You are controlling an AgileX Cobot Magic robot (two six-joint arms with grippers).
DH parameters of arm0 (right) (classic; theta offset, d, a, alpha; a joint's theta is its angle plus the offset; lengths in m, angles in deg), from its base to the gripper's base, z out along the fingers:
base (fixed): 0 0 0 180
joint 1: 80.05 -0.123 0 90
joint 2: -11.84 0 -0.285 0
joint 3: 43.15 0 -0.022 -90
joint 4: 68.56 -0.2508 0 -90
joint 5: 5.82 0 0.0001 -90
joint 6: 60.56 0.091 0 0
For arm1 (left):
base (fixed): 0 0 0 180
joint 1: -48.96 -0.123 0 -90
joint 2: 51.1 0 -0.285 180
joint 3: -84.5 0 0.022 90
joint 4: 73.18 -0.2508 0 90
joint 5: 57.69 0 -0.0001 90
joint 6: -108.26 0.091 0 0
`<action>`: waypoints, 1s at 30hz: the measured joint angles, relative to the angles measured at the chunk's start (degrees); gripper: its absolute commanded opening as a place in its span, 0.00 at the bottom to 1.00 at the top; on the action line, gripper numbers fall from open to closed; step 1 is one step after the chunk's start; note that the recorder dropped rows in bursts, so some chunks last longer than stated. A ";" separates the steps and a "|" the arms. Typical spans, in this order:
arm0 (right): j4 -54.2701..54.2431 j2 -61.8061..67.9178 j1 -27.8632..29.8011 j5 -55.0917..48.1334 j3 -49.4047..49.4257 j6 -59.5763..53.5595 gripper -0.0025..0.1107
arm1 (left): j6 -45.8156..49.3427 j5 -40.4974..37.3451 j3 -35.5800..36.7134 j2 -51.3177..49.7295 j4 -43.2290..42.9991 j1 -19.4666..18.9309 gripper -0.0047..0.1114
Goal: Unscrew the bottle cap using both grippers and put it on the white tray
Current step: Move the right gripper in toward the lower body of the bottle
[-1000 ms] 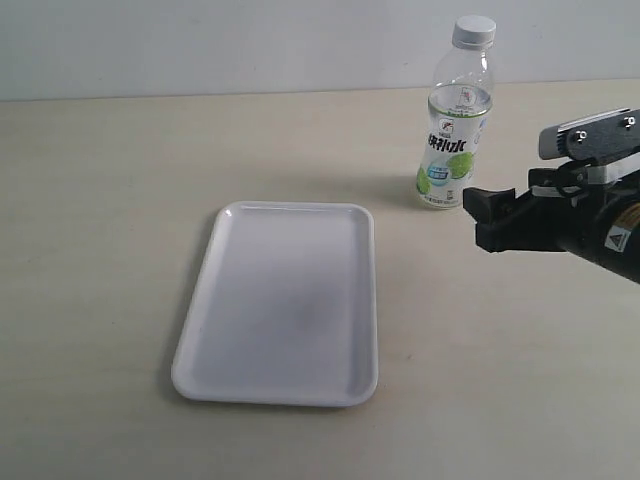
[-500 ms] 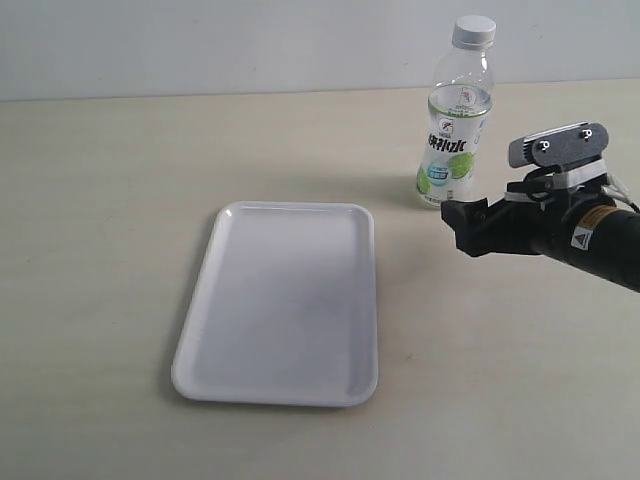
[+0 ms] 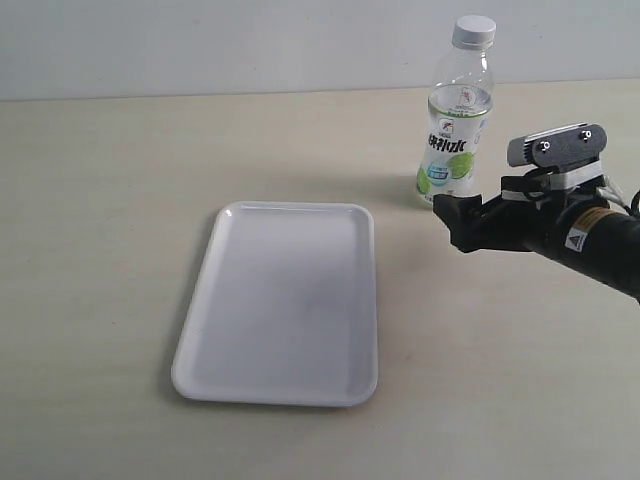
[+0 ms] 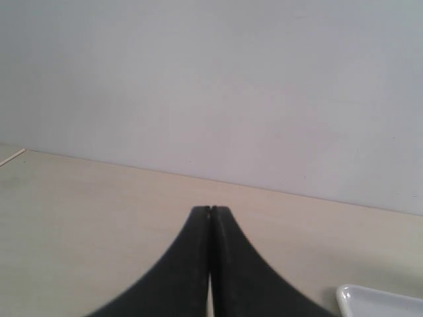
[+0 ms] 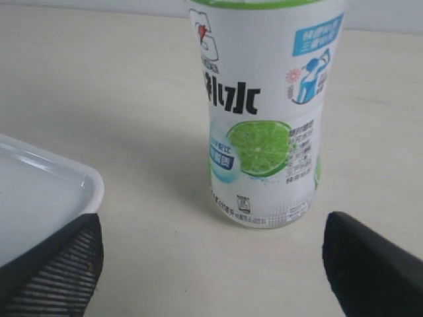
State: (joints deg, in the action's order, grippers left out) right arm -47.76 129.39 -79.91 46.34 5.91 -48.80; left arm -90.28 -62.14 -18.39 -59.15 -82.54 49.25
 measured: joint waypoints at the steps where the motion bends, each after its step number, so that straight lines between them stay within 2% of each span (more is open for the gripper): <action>1: 0.00 0.34 0.00 0.31 0.00 0.00 0.78 | 0.00 0.00 0.00 0.00 0.00 0.00 0.04; 14: 0.71 2.14 0.00 1.40 -3.32 0.00 0.78 | 0.00 0.00 0.00 0.00 0.00 0.00 0.04; 30: 0.71 12.47 0.00 1.38 -12.05 0.00 0.78 | 0.00 0.00 0.00 0.00 0.00 0.00 0.04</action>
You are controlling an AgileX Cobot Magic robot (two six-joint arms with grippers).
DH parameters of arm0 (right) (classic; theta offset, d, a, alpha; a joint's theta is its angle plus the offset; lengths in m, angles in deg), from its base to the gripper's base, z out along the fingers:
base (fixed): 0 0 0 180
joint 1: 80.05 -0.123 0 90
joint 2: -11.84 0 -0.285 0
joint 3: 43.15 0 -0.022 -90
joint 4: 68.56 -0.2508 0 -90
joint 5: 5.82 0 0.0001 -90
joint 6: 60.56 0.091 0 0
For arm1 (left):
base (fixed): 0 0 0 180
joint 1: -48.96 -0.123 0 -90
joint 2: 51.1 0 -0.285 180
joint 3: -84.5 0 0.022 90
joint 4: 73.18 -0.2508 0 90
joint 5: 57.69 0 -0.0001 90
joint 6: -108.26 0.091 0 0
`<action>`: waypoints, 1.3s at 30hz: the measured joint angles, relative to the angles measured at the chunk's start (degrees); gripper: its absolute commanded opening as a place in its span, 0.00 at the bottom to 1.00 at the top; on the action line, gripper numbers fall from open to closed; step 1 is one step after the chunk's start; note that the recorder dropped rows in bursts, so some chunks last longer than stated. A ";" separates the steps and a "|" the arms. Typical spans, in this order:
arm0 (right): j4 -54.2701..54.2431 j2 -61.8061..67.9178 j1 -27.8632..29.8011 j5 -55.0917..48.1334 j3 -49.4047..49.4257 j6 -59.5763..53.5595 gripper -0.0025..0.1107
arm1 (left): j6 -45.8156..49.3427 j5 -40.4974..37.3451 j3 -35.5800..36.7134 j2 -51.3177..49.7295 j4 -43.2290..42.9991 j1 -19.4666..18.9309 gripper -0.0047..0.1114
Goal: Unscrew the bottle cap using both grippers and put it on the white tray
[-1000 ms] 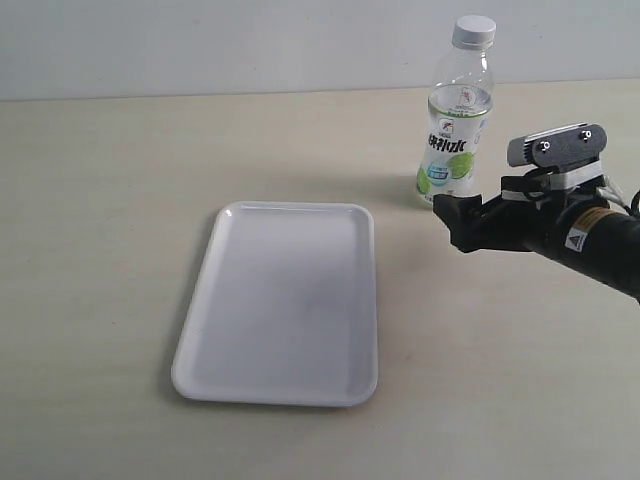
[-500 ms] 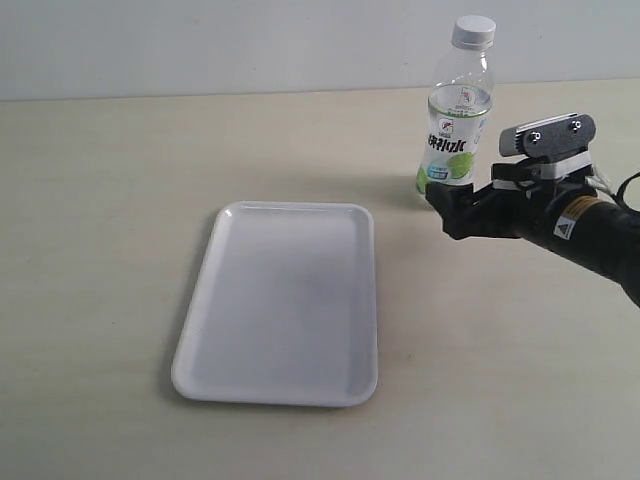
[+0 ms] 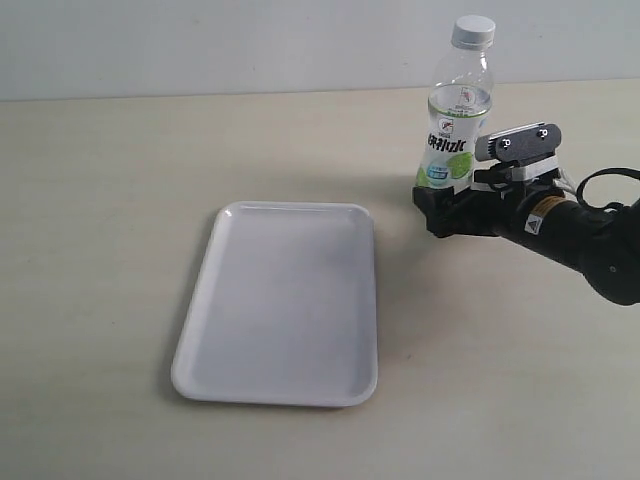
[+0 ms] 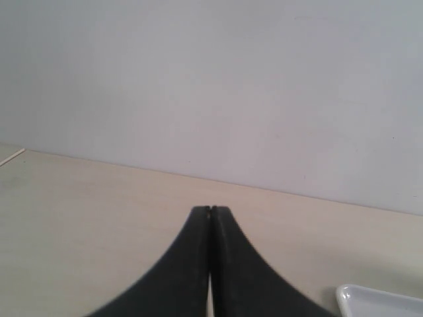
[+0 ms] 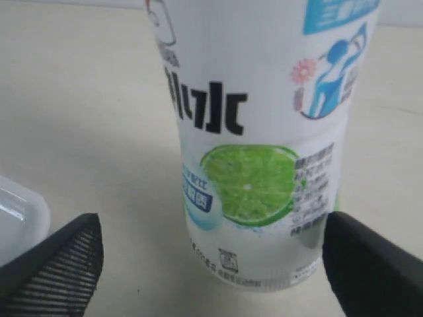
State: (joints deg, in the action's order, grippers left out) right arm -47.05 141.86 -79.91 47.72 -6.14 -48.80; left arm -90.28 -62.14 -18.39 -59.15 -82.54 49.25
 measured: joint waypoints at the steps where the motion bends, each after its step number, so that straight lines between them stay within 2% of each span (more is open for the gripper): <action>1: 0.00 0.27 0.00 0.00 -0.41 0.00 0.78 | 0.00 0.00 0.00 0.00 0.00 0.00 0.04; 18: -1.87 1.93 0.00 1.86 -3.89 -2.11 0.78 | 0.00 0.00 0.00 0.00 0.00 0.00 0.04; 26: -4.02 1.93 0.00 2.97 -4.01 -3.89 0.81 | 0.00 0.00 0.00 0.00 0.00 0.00 0.04; 39: -4.62 3.73 0.00 8.60 -4.01 -3.89 0.81 | 0.00 0.00 0.00 0.00 0.00 0.00 0.04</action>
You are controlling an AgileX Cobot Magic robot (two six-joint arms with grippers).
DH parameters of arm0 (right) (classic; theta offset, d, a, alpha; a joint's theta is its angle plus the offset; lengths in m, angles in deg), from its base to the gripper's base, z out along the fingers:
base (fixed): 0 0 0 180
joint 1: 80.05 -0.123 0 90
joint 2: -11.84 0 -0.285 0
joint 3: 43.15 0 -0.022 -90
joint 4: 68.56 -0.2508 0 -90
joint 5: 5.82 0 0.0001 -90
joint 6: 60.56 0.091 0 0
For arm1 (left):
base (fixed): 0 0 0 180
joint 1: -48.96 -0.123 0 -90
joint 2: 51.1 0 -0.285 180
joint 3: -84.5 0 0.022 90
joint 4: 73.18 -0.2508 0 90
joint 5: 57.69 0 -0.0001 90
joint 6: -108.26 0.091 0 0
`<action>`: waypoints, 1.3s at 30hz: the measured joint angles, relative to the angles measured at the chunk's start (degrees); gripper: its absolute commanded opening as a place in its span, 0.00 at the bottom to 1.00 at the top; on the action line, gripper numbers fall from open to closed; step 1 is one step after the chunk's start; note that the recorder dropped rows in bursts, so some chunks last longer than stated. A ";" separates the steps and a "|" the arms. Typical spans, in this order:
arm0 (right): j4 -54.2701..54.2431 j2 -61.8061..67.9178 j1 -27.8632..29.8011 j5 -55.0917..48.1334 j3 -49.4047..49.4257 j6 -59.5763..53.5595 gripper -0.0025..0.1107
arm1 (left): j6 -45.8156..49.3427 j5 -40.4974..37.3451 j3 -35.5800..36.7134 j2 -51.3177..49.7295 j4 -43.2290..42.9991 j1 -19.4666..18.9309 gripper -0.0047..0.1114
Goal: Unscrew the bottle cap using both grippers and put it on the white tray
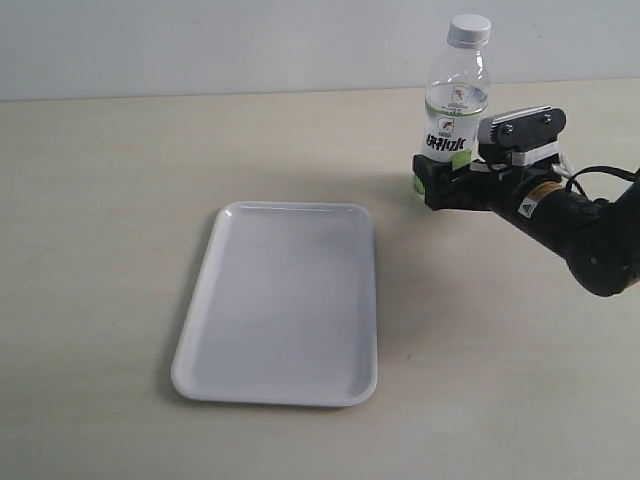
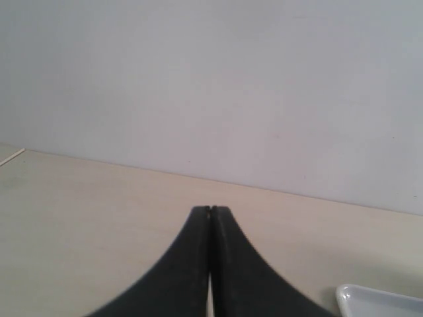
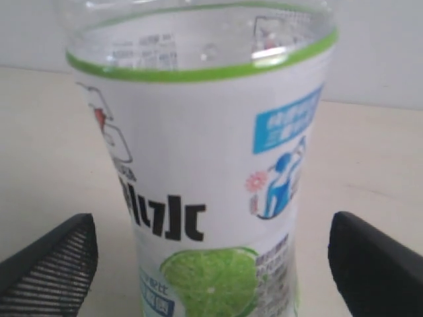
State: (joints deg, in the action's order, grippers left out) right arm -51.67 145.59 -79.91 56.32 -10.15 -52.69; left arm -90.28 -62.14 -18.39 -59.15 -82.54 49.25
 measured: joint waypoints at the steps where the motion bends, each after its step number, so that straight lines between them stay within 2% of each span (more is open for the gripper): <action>1: -0.11 0.00 0.00 0.00 -0.13 0.00 0.81 | 0.00 0.00 0.00 0.00 0.00 0.00 0.04; 22: -0.27 4.54 -0.73 0.00 -4.55 4.23 0.80 | 0.00 0.00 0.00 0.00 0.00 0.00 0.04; 23: -0.38 4.54 -0.73 0.00 -4.55 4.23 0.78 | 0.00 0.00 0.00 0.00 0.00 0.00 0.04; 24: -0.49 4.54 -0.73 0.00 -4.55 4.25 0.71 | 0.00 0.00 0.00 0.00 0.00 0.00 0.04; 29: -0.51 4.54 -0.73 0.26 -4.63 4.25 0.31 | 0.00 0.00 0.00 0.00 0.00 0.00 0.04; 33: -0.51 4.54 -0.73 0.36 -4.77 4.94 0.06 | 0.00 0.00 0.00 0.00 0.00 0.00 0.04; 34: -0.51 4.54 -0.73 0.22 -4.89 4.94 0.02 | 0.00 0.00 0.00 0.00 0.00 0.00 0.04; 39: 0.27 4.44 -0.73 -0.11 -4.89 3.33 0.02 | 0.00 0.00 0.00 0.00 0.00 0.00 0.04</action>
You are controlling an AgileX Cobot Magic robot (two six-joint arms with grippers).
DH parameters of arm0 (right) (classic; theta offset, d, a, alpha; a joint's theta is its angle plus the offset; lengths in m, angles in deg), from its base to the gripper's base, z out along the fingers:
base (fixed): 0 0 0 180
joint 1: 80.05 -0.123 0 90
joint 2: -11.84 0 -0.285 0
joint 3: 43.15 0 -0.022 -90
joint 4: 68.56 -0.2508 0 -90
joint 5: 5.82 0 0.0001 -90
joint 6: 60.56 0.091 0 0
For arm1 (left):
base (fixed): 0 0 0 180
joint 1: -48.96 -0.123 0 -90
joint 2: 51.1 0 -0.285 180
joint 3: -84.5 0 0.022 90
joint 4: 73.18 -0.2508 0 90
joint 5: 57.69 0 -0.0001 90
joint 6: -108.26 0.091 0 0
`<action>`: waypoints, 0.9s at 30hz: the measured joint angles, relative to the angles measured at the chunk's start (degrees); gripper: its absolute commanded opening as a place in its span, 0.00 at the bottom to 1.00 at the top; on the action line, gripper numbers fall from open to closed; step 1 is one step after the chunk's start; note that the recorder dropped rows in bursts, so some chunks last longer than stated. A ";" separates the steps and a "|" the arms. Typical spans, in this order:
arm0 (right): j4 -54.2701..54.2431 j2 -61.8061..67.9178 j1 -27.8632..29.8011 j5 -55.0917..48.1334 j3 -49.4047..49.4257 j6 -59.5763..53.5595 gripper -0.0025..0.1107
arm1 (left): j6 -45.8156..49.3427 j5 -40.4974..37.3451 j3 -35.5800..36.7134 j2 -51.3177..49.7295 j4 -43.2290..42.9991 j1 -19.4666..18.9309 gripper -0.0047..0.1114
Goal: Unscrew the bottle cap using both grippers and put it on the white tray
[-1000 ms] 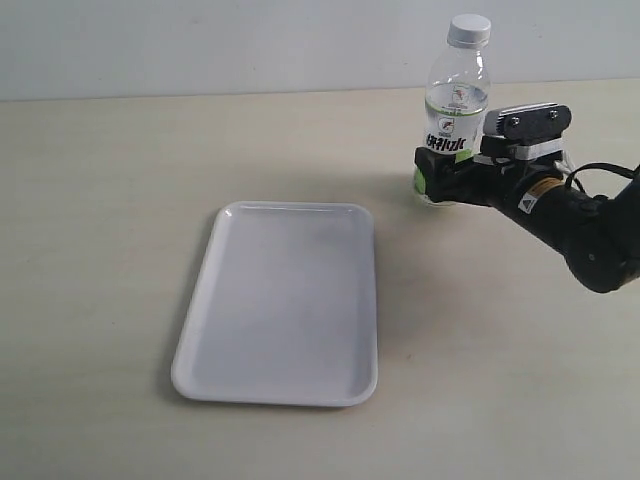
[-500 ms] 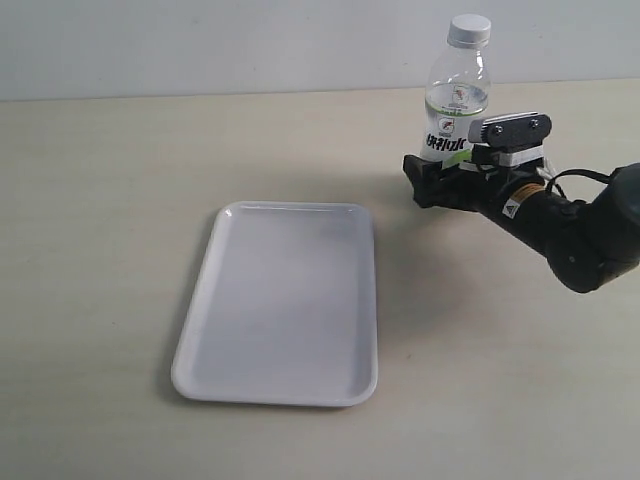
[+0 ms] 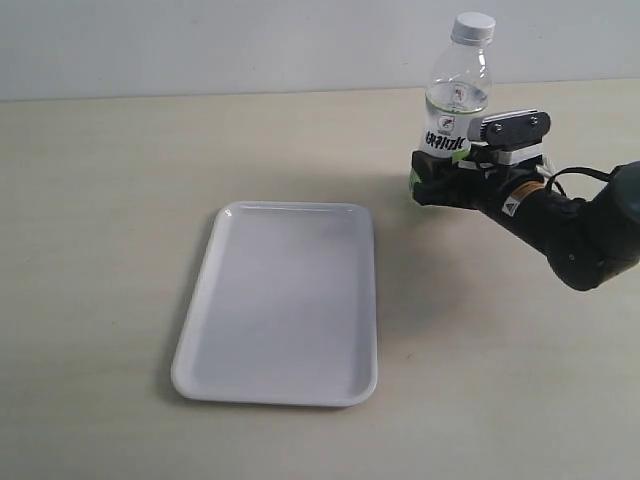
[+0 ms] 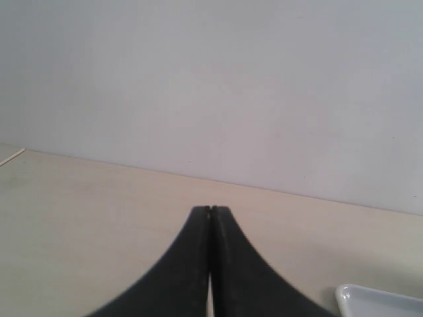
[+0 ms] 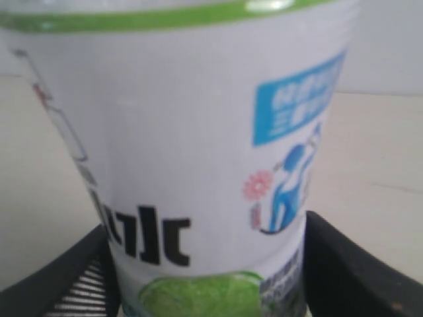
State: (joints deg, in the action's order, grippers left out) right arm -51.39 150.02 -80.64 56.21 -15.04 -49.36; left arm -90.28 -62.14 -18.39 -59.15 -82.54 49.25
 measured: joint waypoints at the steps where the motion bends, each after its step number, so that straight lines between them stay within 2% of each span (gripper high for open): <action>1: 0.70 -0.14 0.00 -0.34 0.00 -0.38 0.02 | 0.00 0.00 0.00 0.00 0.00 0.00 0.04; 9: 1.43 -5.49 -0.12 -4.03 4.92 -1.90 0.02 | 0.00 0.00 0.00 0.00 0.00 0.00 0.04; 14: -0.42 -6.04 -0.12 2.11 8.82 -4.93 0.02 | 0.00 0.00 0.00 0.00 0.00 0.00 0.04; 27: -1.47 -6.04 -0.12 3.72 9.13 -10.07 0.02 | 0.00 0.00 0.00 0.00 0.00 0.00 0.04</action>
State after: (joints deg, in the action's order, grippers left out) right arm -52.86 143.99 -80.76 59.93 -5.91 -59.43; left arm -90.28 -62.14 -18.39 -59.15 -82.54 49.25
